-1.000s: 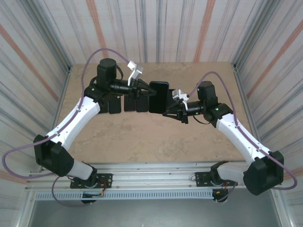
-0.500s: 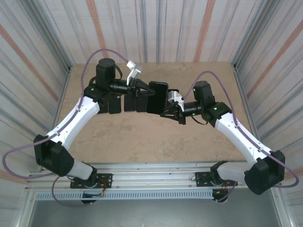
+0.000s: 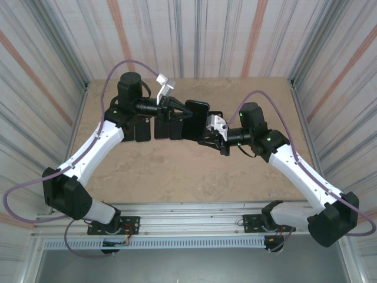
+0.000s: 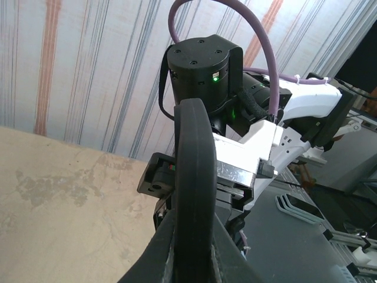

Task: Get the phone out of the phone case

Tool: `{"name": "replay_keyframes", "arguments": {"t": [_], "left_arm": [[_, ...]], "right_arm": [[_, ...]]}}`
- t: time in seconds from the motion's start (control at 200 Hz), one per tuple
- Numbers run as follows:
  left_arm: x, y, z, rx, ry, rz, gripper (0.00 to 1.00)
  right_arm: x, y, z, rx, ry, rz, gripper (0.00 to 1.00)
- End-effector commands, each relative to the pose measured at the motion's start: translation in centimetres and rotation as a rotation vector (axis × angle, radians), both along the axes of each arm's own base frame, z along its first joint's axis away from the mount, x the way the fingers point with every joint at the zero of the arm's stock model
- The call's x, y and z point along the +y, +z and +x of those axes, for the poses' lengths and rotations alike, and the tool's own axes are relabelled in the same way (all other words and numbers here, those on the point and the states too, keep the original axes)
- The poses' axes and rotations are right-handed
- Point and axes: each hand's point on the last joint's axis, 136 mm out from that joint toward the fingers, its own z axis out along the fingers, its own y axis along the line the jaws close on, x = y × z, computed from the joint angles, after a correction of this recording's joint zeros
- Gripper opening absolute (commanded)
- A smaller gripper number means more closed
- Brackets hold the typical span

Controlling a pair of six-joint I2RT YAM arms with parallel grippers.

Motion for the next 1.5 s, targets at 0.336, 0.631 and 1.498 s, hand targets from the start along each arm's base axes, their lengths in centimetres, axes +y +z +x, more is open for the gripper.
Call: {"name": "replay_keyframes", "arguments": {"t": [0.336, 0.631, 1.498], "left_arm": [[-0.3, 1.1, -2.4, 0.111, -0.085, 0.003, 0.0], [-0.6, 0.8, -1.1, 0.127, 0.008, 0.01, 0.0], [2.2, 3.4, 7.6, 0.496, 0.672, -0.43, 0.0]], "right_arm": [[-0.4, 1.2, 2.6, -0.21, -0.122, -0.019, 0.1], [-0.7, 3.8, 2.3, -0.106, -0.111, 0.191, 0.21], [-1.9, 8.3, 3.9, 0.477, -0.234, 0.659, 0.46]]}}
